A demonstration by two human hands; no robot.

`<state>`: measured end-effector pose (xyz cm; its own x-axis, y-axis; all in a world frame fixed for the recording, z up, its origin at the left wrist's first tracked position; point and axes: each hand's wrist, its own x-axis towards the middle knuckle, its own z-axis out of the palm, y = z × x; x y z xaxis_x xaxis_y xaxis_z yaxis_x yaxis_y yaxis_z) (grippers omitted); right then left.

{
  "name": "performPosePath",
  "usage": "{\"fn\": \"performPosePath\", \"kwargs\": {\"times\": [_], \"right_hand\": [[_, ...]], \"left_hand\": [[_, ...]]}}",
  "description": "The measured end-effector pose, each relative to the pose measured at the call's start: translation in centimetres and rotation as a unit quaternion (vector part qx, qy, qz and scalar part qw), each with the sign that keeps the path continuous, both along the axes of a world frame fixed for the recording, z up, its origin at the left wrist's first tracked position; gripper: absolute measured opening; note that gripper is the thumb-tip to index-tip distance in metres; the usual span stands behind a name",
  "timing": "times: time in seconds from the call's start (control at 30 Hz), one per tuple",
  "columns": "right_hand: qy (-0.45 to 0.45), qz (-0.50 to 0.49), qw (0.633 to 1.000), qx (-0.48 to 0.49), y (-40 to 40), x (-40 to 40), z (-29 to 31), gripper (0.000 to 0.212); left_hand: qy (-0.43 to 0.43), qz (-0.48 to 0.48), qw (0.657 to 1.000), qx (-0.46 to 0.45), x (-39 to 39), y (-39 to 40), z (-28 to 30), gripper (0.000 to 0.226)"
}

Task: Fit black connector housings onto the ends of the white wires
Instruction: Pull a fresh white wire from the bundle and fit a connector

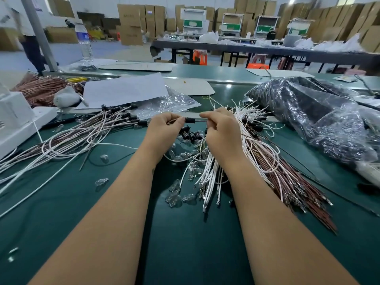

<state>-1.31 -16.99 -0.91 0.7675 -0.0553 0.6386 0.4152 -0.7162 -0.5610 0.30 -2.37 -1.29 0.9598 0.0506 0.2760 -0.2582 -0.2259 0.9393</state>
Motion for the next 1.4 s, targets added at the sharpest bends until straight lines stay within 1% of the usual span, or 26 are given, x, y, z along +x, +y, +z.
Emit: {"fn": "performPosePath", "kwargs": {"times": [0.13,0.23,0.3,0.4,0.47,0.57,0.63,0.67,0.7,0.77,0.83,0.87,0.93,1.0,1.07,1.1,1.17,1.27,1.33,1.4], "right_hand": [[0.006,0.036,0.999,0.019,0.0,-0.2,0.0,0.044],[0.012,0.036,0.999,-0.002,0.3,-0.3,-0.1,0.045],[0.005,0.025,1.0,-0.011,0.4,-0.3,-0.1,0.04],[-0.006,0.025,0.998,-0.049,0.8,-0.4,-0.1,0.03],[-0.006,0.014,0.997,-0.081,1.0,-0.5,0.0,0.025],[-0.025,-0.037,0.99,-0.136,0.9,-0.5,0.2,0.021],[-0.036,-0.08,0.985,-0.151,0.5,-0.5,0.3,0.019],[-0.035,-0.097,0.983,-0.153,0.3,-0.5,0.3,0.019],[-0.03,-0.109,0.981,-0.158,0.1,-0.4,0.3,0.018],[-0.018,-0.116,0.978,-0.173,-0.1,-0.3,0.2,0.017],[-0.011,-0.112,0.977,-0.18,0.1,-0.3,0.0,0.015],[-0.01,-0.109,0.978,-0.177,0.1,-0.3,0.0,0.014],[-0.009,-0.094,0.981,-0.17,0.3,-0.2,-0.1,0.014],[-0.002,-0.065,0.984,-0.166,0.6,-0.1,-0.1,0.014],[0.004,-0.034,0.988,-0.151,0.9,-0.2,-0.2,0.013],[0.002,-0.028,0.989,-0.148,1.0,-0.2,-0.2,0.013],[-0.008,-0.04,0.986,-0.161,0.9,-0.2,-0.2,0.013],[-0.015,-0.066,0.984,-0.167,0.5,-0.1,-0.2,0.013],[-0.01,-0.061,0.984,-0.165,0.4,-0.1,-0.3,0.012],[-0.001,-0.041,0.986,-0.159,0.6,-0.2,-0.3,0.011]], "left_hand": [[-0.004,-0.017,1.0,0.013,-0.2,-0.3,0.2,0.009],[-0.008,-0.036,0.999,0.021,-0.4,-0.4,0.4,0.011],[-0.015,-0.032,0.999,0.018,-0.3,-0.3,0.3,0.012],[-0.05,-0.015,0.998,0.024,-0.2,-0.4,0.3,0.011],[-0.073,-0.008,0.996,0.042,-0.2,-0.4,0.4,0.01],[-0.092,-0.003,0.992,0.092,-0.4,0.1,0.6,0.006],[-0.096,0.042,0.987,0.118,-0.3,1.0,0.7,0.005],[-0.093,0.089,0.982,0.142,-0.1,1.6,0.6,0.007],[-0.084,0.147,0.969,0.18,0.0,2.2,0.5,0.009],[-0.06,0.24,0.93,0.271,0.2,3.1,0.3,0.013],[-0.058,0.267,0.901,0.338,0.2,3.0,0.0,0.014],[-0.079,0.266,0.891,0.358,0.0,2.7,0.0,0.016],[-0.159,0.236,0.886,0.366,-0.2,1.8,0.2,0.023],[-0.242,0.152,0.887,0.362,-0.5,0.8,0.6,0.023],[-0.277,0.074,0.888,0.36,-0.6,-0.1,0.7,0.018],[-0.277,0.061,0.892,0.353,-0.6,-0.2,0.7,0.017],[-0.26,0.072,0.899,0.345,-0.4,0.0,0.6,0.015],[-0.223,0.128,0.897,0.36,0.1,1.0,0.2,0.013],[-0.201,0.171,0.891,0.369,0.3,1.5,0.0,0.012],[-0.205,0.167,0.895,0.359,0.1,1.4,-0.1,0.012]]}}
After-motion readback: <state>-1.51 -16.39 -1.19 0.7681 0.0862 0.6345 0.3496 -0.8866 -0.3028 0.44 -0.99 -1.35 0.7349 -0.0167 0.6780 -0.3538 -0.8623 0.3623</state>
